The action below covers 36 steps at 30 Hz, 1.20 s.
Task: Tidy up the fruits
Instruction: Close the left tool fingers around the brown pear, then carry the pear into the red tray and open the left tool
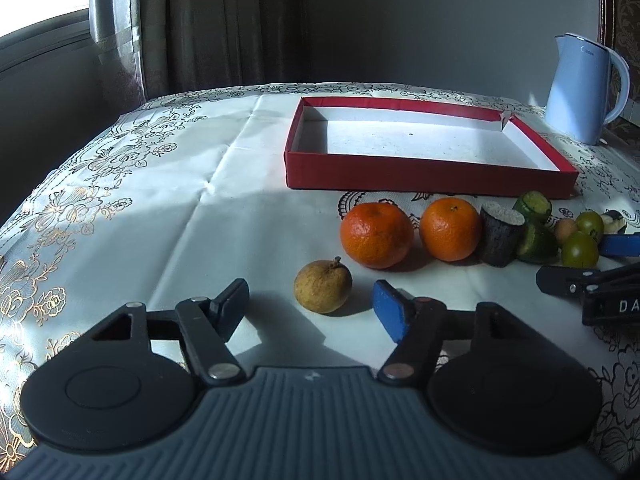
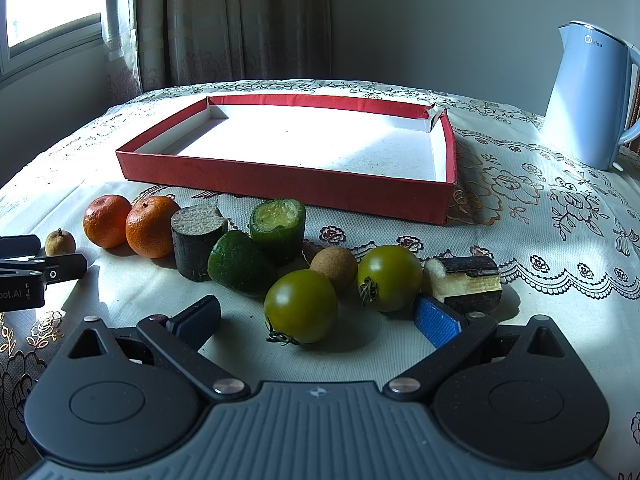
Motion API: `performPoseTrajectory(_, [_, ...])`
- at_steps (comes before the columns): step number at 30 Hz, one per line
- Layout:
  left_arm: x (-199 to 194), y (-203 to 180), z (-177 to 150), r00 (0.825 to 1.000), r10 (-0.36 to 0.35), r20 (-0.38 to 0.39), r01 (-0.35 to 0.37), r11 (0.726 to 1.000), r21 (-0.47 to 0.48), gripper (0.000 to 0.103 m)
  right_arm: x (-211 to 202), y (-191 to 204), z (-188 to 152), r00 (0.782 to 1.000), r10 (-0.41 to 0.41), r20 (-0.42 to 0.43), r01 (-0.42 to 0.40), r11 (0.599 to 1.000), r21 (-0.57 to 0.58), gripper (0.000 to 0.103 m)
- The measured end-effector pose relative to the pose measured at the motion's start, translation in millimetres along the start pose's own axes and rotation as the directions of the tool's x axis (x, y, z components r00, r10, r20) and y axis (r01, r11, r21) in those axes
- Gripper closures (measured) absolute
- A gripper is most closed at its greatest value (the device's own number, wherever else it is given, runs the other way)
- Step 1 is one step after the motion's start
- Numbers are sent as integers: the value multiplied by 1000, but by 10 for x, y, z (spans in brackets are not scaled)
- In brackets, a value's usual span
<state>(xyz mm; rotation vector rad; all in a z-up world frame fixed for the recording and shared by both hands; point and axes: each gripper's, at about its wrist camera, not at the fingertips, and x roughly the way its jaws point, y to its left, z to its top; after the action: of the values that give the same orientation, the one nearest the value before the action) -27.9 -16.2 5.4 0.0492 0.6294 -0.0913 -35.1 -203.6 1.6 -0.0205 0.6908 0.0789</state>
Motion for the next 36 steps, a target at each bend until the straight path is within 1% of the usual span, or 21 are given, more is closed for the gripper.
performPoseTrajectory(1, [-4,-9,-1,1000,-14,3,14,1000,3,47,0,0,0,1000,0,0,0,1000,0,0])
performPoseTrajectory(2, [-8,-14,-2,1000,-23,4,23,1000,5,53,-1,-1,-1,1000,0,0,0,1000,0,0])
performPoseTrajectory(4, [-9,-30,0,999,-33,7,33,999,14,59,0,0,0,1000,0,0,0,1000,0,0])
performPoseTrajectory(5, [-12,-36,-1,999,-41,8,41,999,17,64,-1,-1,-1,1000,0,0,0,1000,0,0])
performPoseTrajectory(7, [-13,-44,-2,999,-45,12,45,999,22,66,0,0,0,1000,0,0,0,1000,0,0])
performPoseTrajectory(9, [-16,-39,-3,999,-47,15,46,999,20,76,0,0,0,1000,0,0,0,1000,0,0])
performPoseTrajectory(18, [-101,8,42,998,-51,31,52,999,-7,76,-3,-2,-2,1000,0,0,0,1000,0,0])
performPoseTrajectory(20, [-197,14,157,996,-66,64,66,998,-6,76,-2,-2,-2,1000,0,0,0,1000,0,0])
performPoseTrajectory(24, [-239,-39,489,990,-58,128,54,998,37,76,-4,-3,-3,1000,-1,0,1,1000,0,0])
performPoseTrajectory(25, [-200,-72,614,987,-57,149,49,997,51,76,-2,-3,-2,1000,0,0,0,1000,0,0])
performPoseTrajectory(27, [-96,-109,777,986,-57,159,47,997,65,76,-2,-1,-2,1000,0,0,0,1000,1,0])
performPoseTrajectory(29, [112,-157,965,988,-69,139,62,996,60,76,-3,0,-2,1000,0,0,0,1000,0,0])
performPoseTrajectory(31, [308,-206,1079,991,-58,120,50,997,65,76,-3,0,-1,1000,0,0,0,1000,1,0])
performPoseTrajectory(33, [471,-238,1141,993,-37,112,30,998,62,76,-3,1,-1,1000,0,0,0,1000,0,0])
performPoseTrajectory(36, [676,-267,1164,996,-25,85,20,998,60,75,-3,2,-2,1000,0,0,0,1000,0,0])
